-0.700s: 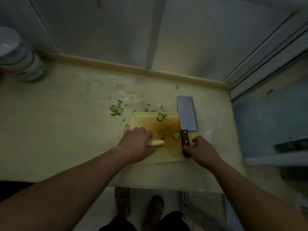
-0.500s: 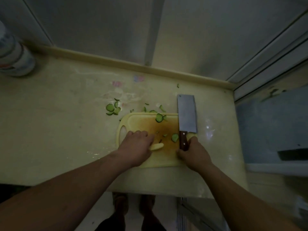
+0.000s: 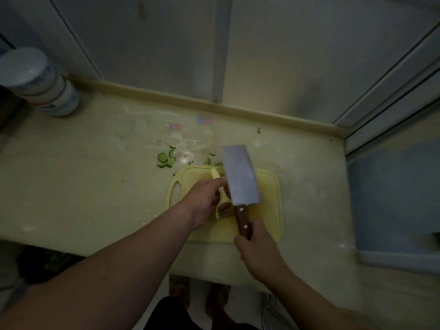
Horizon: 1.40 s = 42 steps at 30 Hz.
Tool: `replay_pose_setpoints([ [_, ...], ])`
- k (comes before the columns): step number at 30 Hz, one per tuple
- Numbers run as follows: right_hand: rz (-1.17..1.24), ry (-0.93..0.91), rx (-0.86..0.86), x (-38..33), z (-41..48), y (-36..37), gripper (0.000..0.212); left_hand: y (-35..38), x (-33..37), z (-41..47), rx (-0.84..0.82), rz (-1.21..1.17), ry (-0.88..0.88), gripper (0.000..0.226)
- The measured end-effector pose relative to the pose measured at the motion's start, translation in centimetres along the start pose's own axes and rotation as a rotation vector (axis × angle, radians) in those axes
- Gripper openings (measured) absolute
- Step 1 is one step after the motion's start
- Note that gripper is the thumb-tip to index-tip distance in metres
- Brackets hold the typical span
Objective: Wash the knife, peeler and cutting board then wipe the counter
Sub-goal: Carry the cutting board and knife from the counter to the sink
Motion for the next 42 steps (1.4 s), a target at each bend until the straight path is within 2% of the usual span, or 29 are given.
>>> replay_pose_setpoints([
  [4,-0.046,-0.053,-0.255,0.8,-2.7,3.4,0.024,-1.2,-2.4,1.0,0.172,0.018,0.019,0.029],
  [6,-0.040,-0.078,-0.302,0.7,-2.6,3.4,0.025,-2.0,-2.8,1.2,0.196,0.067,0.036,0.031],
  [8,-0.085,-0.126,-0.198,0.4,-0.9,1.6,0.023,-2.6,-2.2,1.2,0.213,0.059,0.066,0.031],
  [10,-0.205,-0.201,0.008,-0.1,2.1,-1.2,0.023,-3.8,-1.3,1.3,0.271,0.043,0.108,0.027],
  [12,-0.341,-0.280,0.157,-0.8,5.2,-3.4,0.036,-5.0,-0.6,1.2,0.320,0.048,0.139,0.023],
  [13,-0.418,-0.315,0.179,-1.3,6.6,-3.8,0.043,-5.6,-0.5,1.2,0.335,0.051,0.148,0.022],
  [15,-0.566,-0.360,0.151,-1.9,8.8,-3.4,0.052,-6.8,-0.4,0.9,0.360,0.029,0.142,0.021],
  [17,-0.622,-0.393,0.104,-2.4,9.9,-2.5,0.042,-8.2,-0.6,0.6,0.394,0.001,0.106,0.015],
  [20,-0.624,-0.434,0.048,-3.3,10.9,-1.3,0.023,-10.1,-0.9,0.6,0.413,-0.020,0.074,0.023],
  [23,-0.590,-0.476,0.011,-4.8,11.9,-0.6,0.024,-11.7,-0.5,0.3,0.439,0.026,0.119,0.029],
  [25,-0.516,-0.475,0.005,-6.2,12.8,-0.4,0.030,-13.1,-0.1,0.4,0.510,0.180,0.206,0.038],
  [28,-0.481,-0.380,0.153,-6.9,14.2,-3.0,0.044,-15.5,-1.1,2.3,0.605,0.420,0.285,0.061],
  [31,-0.559,-0.151,0.300,-3.3,14.5,-7.3,0.054,-15.1,-0.9,2.7,0.545,0.425,0.289,0.057],
  [34,-0.528,0.002,0.239,-0.3,13.9,-8.0,0.063,-13.1,0.6,1.4,0.434,0.319,0.253,0.049],
  [38,-0.367,0.136,0.236,0.3,14.6,-8.1,0.070,-12.6,0.9,1.5,0.346,0.082,0.170,0.032],
  [40,-0.231,0.187,0.213,0.4,14.9,-7.8,0.065,-12.7,0.6,1.5,0.269,0.020,0.141,0.032],
  [42,-0.162,0.184,0.171,0.2,14.6,-7.3,0.052,-13.4,0.2,1.4,0.226,0.001,0.142,0.034],
])
Point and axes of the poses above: each hand's wrist, its own z-axis towards the middle knuckle, its own y-axis out of the palm, x = y × z, the point moved 9 cm from there along z, towards the middle knuckle, and after that the axes turned 11 degrees about x, right-handed, at the moved point
